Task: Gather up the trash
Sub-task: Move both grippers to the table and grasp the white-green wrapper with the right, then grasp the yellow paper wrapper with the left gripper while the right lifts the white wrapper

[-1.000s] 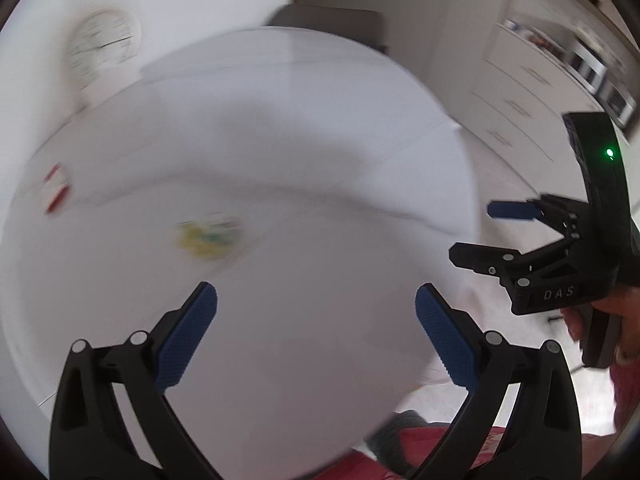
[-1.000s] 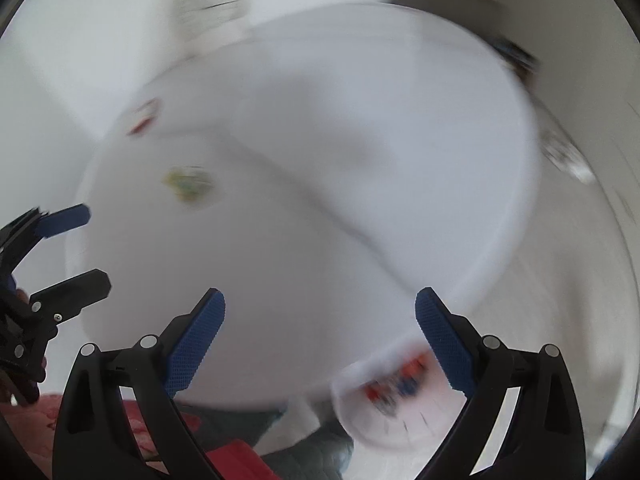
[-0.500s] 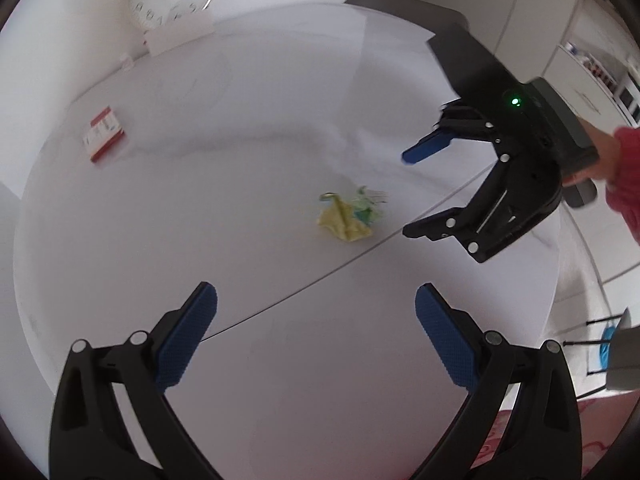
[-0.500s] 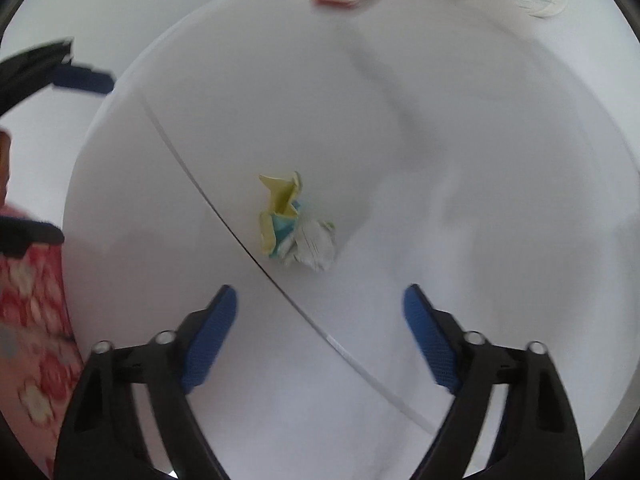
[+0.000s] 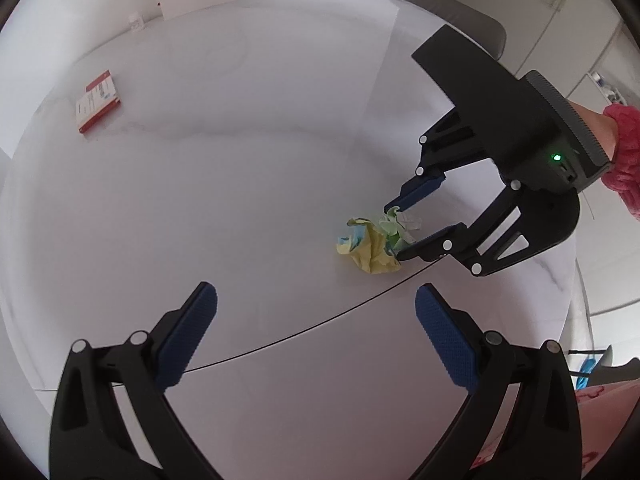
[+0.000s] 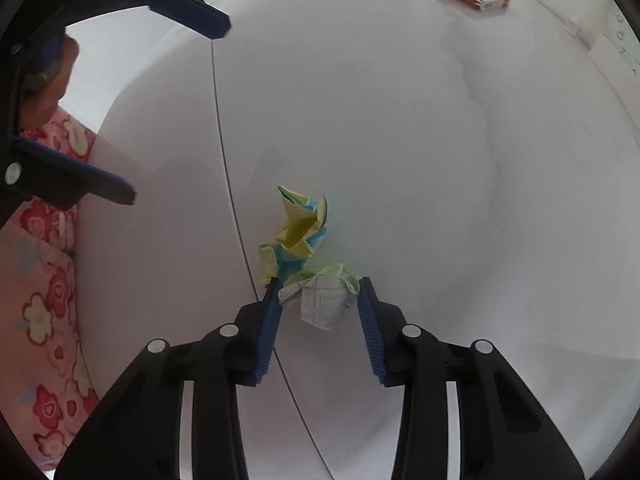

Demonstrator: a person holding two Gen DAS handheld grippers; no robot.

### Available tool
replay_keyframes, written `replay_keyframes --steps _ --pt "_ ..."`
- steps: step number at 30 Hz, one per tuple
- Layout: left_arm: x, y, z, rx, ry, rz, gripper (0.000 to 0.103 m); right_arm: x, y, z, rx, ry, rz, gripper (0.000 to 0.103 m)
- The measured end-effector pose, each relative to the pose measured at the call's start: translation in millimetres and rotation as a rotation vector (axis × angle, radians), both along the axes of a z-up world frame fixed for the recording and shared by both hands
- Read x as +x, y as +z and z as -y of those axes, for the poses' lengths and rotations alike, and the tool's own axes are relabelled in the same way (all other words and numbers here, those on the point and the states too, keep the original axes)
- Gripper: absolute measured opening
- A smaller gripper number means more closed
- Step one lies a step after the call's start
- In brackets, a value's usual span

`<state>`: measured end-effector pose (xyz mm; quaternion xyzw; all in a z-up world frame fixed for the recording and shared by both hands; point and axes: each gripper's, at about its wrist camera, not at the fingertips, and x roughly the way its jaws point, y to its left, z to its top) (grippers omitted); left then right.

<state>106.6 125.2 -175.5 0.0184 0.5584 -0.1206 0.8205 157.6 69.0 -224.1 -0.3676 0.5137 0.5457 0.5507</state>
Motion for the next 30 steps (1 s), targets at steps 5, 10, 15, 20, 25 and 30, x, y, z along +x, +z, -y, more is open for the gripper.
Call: replay_keyframes --steps 5,10,15,20,25,30 --pt "5.9 -4.2 13.3 -0.012 -0.015 -0.01 0.095 24.7 6.3 16.1 0.043 -0.094 -0.035 0.032" --pt "20.3 -12.3 29.0 -0.067 -0.019 -0.01 0.095 38.4 24.7 49.1 0.101 -0.328 -0.028 0.032" --pt "42.3 -33.4 33.0 -0.109 0.052 -0.059 0.084 30.3 46.8 104.2 0.175 -0.647 -0.012 0.032" --pt "51.5 -53.9 44.8 -0.064 0.086 -0.109 0.07 -4.9 63.1 153.8 0.226 -0.918 0.003 0.033" --pt "45.6 -61.7 58.2 0.005 0.067 -0.112 0.054 -48.1 70.3 201.8 0.254 -1.1 0.025 0.033" --pt "49.2 -64.3 53.5 0.017 0.04 -0.079 0.046 -91.8 82.9 218.1 0.279 -1.187 0.048 0.033"
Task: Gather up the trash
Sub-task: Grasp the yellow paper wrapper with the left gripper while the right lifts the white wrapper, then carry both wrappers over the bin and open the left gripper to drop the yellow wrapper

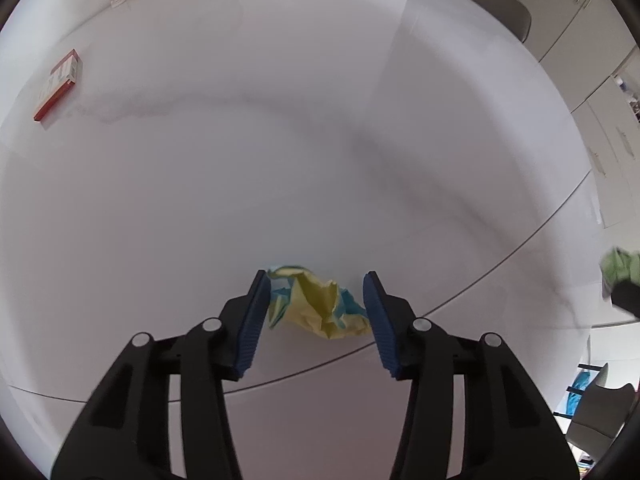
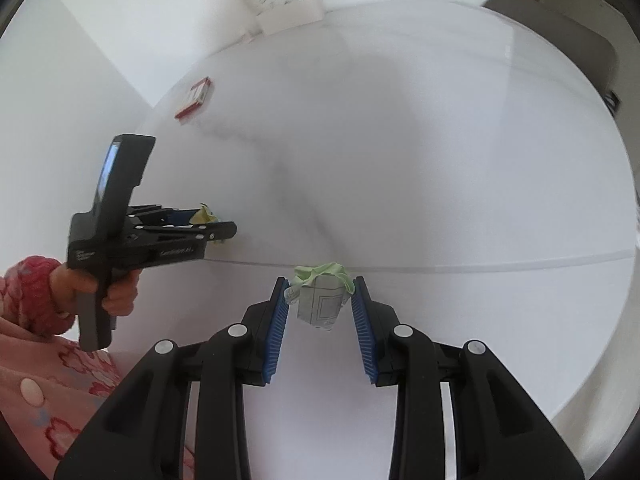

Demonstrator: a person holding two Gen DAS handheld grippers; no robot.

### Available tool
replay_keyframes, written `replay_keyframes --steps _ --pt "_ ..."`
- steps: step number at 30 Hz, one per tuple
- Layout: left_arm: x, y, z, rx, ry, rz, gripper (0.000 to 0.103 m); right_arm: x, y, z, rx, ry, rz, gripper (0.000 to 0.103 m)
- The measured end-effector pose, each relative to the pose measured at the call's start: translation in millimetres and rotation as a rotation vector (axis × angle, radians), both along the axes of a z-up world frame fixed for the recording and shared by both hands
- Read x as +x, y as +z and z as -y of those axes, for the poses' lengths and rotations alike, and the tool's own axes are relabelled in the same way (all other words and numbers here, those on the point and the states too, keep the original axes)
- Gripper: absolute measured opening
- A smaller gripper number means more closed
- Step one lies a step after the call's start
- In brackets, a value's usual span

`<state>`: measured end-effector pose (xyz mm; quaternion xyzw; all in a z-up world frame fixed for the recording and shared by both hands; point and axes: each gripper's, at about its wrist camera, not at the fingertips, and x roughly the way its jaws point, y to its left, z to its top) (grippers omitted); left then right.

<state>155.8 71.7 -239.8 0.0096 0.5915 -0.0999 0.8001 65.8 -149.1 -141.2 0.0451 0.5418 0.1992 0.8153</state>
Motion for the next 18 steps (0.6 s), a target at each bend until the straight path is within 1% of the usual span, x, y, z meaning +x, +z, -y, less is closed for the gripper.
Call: replay_keyframes --steps 3,4,6,9,18 --pt "-3.6 3.8 1.8 0.016 -0.021 0.026 0.041 -17.4 3.2 -4.5 0.002 -0.044 0.01 0.033" --pt "-4.3 4.7 2.5 0.017 -0.027 0.025 0.034 -26.0 5.4 -0.3 0.003 -0.06 0.012 0.033" --pt "-9.0 8.8 9.2 0.014 -0.04 0.018 0.034 -34.9 6.7 -0.7 0.002 -0.084 0.018 0.033" --pt "-17.6 16.7 21.3 0.018 -0.08 0.036 0.034 -55.0 10.7 8.5 -0.007 -0.125 0.019 0.033" --pt "-75.5 56.2 97.8 -0.027 -0.287 0.109 0.034 -108.2 10.7 32.0 -0.032 -0.245 0.016 0.033"
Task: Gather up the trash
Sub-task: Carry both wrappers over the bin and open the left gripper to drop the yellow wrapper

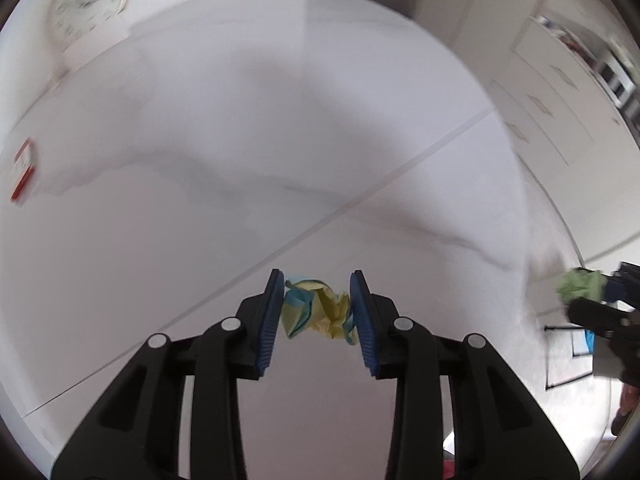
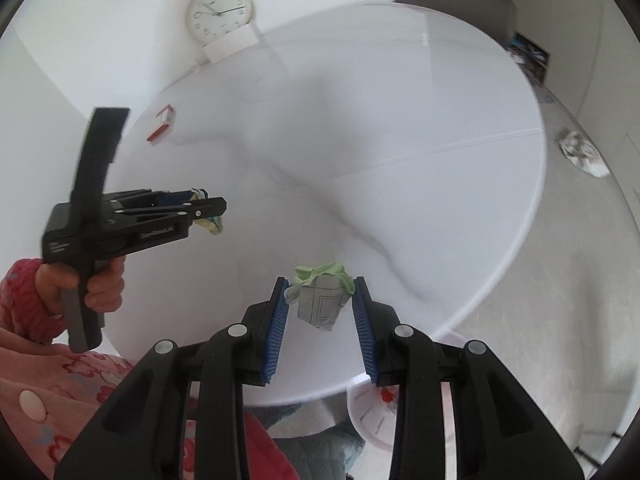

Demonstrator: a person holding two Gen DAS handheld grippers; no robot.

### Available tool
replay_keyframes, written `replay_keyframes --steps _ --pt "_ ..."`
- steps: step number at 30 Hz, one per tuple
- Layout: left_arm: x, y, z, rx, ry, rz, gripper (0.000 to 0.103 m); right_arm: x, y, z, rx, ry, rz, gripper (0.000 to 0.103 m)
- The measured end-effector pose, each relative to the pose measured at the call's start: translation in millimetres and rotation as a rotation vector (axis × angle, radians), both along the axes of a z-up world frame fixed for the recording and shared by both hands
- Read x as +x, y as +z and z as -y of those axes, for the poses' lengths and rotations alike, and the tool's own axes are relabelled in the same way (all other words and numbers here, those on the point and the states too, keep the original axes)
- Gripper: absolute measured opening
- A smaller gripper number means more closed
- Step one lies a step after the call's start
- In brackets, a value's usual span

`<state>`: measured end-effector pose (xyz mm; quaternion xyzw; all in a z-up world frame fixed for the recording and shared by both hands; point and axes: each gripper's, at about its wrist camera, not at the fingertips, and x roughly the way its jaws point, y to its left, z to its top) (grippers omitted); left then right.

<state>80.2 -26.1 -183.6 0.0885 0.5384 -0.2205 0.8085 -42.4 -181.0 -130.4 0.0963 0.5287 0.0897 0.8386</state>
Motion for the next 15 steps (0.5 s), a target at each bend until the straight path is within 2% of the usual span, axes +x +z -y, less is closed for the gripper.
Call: replay_keyframes --steps 4,7,10,15 --pt "-17.9 16.0 25.8 -0.012 -0.084 0.017 0.034 -28.3 -0.5 18.6 -0.01 -0.059 -0.001 0.034" --pt "-49.5 22.1 49.3 -0.026 -0.147 0.017 0.034 -52.3 -6.0 39.9 -0.029 -0.124 -0.018 0.035" --pt "-71.3 23.6 69.3 -0.033 -0.202 0.011 0.034 -75.0 -22.6 61.1 -0.059 -0.195 -0.061 0.035" --pt "-107.5 17.7 104.3 -0.024 -0.287 -0.004 0.034 -110.9 -56.7 91.9 -0.041 -0.284 -0.138 0.035"
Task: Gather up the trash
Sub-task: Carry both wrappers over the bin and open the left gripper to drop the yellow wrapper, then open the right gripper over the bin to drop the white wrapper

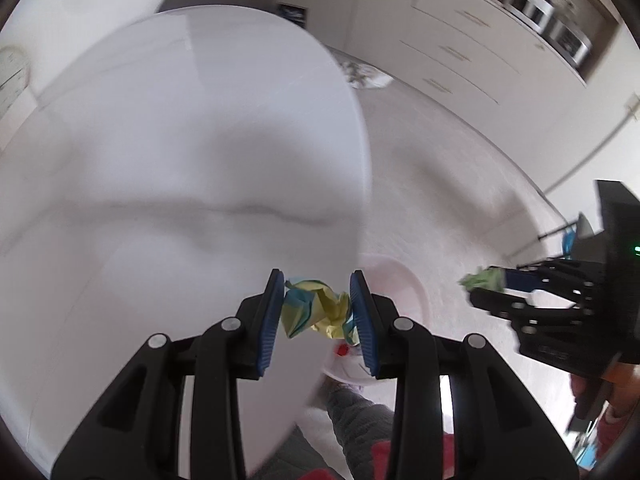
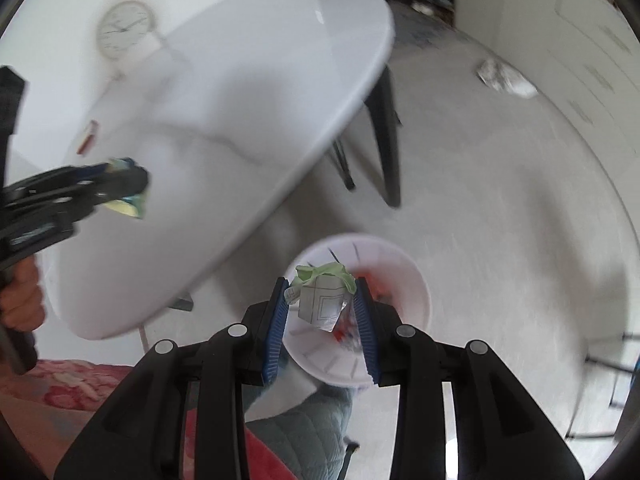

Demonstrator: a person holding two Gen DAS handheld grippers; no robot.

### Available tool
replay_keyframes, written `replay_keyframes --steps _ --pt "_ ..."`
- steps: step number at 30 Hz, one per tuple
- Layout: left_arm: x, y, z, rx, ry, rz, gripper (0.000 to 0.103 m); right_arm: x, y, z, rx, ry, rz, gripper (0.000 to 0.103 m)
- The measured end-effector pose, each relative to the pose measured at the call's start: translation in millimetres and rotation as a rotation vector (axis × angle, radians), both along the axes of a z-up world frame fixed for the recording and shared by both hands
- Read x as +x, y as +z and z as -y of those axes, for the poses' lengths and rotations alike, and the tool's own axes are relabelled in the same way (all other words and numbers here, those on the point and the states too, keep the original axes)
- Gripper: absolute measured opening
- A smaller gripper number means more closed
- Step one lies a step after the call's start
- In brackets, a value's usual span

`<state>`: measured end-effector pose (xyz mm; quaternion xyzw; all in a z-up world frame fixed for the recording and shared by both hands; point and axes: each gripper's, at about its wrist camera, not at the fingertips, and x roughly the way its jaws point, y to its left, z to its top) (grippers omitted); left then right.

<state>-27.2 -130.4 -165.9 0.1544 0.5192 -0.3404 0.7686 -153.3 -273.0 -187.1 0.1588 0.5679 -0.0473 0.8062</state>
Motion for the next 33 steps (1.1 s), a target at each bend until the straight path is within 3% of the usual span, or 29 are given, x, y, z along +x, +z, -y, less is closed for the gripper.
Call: replay_keyframes --steps 6,10,15,18,21,26,33 --pt "-36.1 -22.7 48.3 0.042 -0.106 -0.057 0.034 -30.6 -15.4 25.9 0.007 -0.065 -0.021 0.035" --pt "-59.6 -63.4 83.1 0.087 -0.19 -0.104 0.034 -43.0 -15.6 38.8 -0.047 -0.1 -0.03 0.035" --pt "-74.8 -119.7 105.8 0.133 -0.225 -0.167 0.035 -59.7 -27.1 59.2 -0.054 -0.13 -0.06 0.035" --pt "-74.9 -152.5 114.9 0.168 -0.231 -0.22 0.039 -62.2 -36.1 64.1 -0.042 -0.139 -0.078 0.035" --pt "-79.7 -170.2 108.8 0.183 -0.244 -0.251 0.05 -65.3 -46.9 70.2 -0.026 -0.151 -0.095 0.035" --pt "-95.6 -183.9 128.2 0.193 -0.252 -0.261 0.072 -65.7 -51.6 77.0 -0.017 -0.157 -0.11 0.035" --pt "-98.1 -172.0 131.6 0.189 -0.248 -0.272 0.074 -61.9 -48.5 89.1 -0.018 -0.167 -0.094 0.035"
